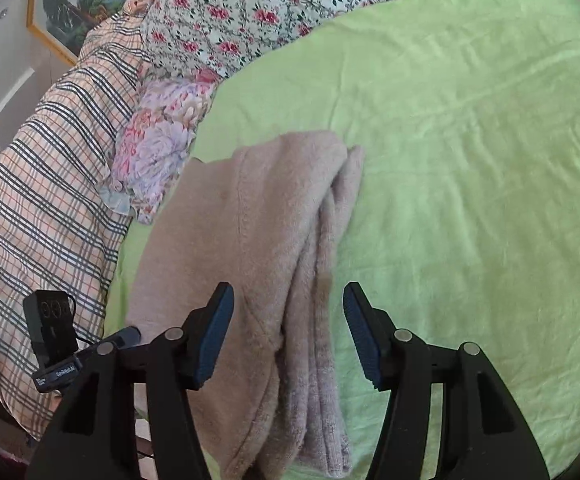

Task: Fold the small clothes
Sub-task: 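Grasp the folded sweater edge with the right gripper and fold it over, then release the sweater edge with the right gripper and lift away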

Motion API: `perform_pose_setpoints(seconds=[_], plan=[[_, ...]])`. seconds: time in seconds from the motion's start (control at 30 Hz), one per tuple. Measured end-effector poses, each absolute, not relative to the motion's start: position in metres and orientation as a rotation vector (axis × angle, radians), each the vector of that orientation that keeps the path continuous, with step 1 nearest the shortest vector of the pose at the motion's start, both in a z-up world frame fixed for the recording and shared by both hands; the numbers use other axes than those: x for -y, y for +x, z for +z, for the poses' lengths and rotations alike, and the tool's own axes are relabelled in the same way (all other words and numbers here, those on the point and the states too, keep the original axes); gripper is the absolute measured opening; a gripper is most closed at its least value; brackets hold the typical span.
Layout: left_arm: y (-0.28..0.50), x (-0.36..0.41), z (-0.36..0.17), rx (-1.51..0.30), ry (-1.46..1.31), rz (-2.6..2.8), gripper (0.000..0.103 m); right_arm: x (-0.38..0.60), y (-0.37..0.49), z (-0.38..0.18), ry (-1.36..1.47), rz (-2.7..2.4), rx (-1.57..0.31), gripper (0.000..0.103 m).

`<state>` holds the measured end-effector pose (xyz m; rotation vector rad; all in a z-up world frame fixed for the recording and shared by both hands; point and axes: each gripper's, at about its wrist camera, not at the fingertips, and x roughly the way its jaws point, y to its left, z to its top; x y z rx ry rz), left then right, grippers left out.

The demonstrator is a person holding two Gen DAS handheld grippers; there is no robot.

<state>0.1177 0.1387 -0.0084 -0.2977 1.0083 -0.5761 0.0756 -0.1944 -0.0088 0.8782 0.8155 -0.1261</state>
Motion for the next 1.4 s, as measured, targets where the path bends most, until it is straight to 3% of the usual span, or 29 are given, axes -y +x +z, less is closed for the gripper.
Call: perform_pose_setpoints(seconds=[0.23, 0.3, 0.33, 0.37, 0.4, 0.43, 0.47, 0.63, 0.73, 0.97, 1.33, 1.37, 1.4], plan=[[0.131, -0.138, 0.003, -0.989, -0.287, -0.541, 0.072, 0.204, 0.118, -0.013, 0.841, -0.169, -0.831, 0.056], [0.136, -0.133, 0.004, -0.991, -0.280, -0.525, 0.071, 0.212, 0.134, -0.025, 0.856, -0.184, -0.866, 0.036], [0.138, -0.130, 0.004, -0.993, -0.271, -0.518, 0.067, 0.217, 0.139, -0.027, 0.856, -0.184, -0.875, 0.017], [0.139, -0.126, 0.005, -0.998, -0.256, -0.516, 0.061, 0.218, 0.140, -0.021, 0.836, -0.188, -0.859, 0.011], [0.139, -0.121, 0.006, -1.002, -0.240, -0.522, 0.047, 0.218, 0.139, -0.011, 0.800, -0.191, -0.837, 0.010], [0.136, -0.115, 0.008, -0.999, -0.216, -0.530, 0.040, 0.217, 0.138, -0.004, 0.775, -0.212, -0.822, 0.009], [0.133, -0.110, 0.010, -0.989, -0.186, -0.522, 0.040, 0.215, 0.139, 0.002, 0.732, -0.227, -0.826, 0.009], [0.120, -0.086, 0.008, -0.970, -0.038, -0.479, 0.041, 0.216, 0.142, -0.036, 0.711, -0.275, -0.956, 0.009], [0.106, -0.090, 0.014, -0.947, -0.024, -0.487, 0.043, 0.220, 0.123, -0.034, 0.804, -0.273, -0.899, 0.014], [0.038, -0.119, 0.025, -0.867, 0.019, -0.531, 0.056, 0.188, 0.052, 0.013, 0.855, -0.194, -0.783, 0.048], [-0.004, -0.110, -0.013, -0.822, 0.136, -0.461, 0.055, 0.118, 0.005, -0.002, 0.850, -0.085, -0.819, 0.049], [-0.002, -0.108, -0.016, -0.821, 0.160, -0.441, 0.052, 0.116, 0.006, -0.005, 0.847, -0.079, -0.826, 0.048], [0.002, -0.106, -0.021, -0.827, 0.188, -0.414, 0.036, 0.113, 0.007, -0.007, 0.832, -0.087, -0.833, 0.042]])
